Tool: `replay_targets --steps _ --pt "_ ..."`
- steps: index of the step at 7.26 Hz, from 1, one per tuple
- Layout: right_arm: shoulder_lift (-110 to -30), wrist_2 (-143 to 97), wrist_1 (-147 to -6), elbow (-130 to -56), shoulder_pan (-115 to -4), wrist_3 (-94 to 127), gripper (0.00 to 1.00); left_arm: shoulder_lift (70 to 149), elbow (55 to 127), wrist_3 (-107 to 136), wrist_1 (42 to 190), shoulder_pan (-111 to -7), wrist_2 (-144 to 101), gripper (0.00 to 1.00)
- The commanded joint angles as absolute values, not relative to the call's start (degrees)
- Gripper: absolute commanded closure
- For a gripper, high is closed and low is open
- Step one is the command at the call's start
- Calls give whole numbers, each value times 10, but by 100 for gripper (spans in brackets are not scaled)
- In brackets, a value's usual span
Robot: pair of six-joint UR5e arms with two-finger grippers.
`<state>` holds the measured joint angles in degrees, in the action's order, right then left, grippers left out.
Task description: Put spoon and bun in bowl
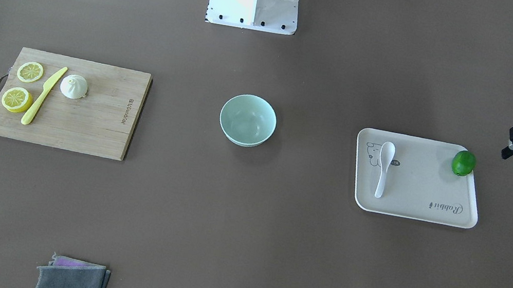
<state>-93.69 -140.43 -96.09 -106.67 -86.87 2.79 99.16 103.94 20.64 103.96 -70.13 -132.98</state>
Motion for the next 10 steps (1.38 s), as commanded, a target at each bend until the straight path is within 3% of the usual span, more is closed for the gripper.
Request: replay_targets --steps 1,4,10 --pt "-919 -1425 -953 -1063 -855 32 0 1024 1019 289 1062 -643 -1325 2" --pt "-893 -1422 -918 -1066 -798 96 0 1059 942 319 1139 -587 -1253 2" --pt "-845 -1417 -918 -1070 -723 166 0 1095 905 362 1139 -477 -1177 3"
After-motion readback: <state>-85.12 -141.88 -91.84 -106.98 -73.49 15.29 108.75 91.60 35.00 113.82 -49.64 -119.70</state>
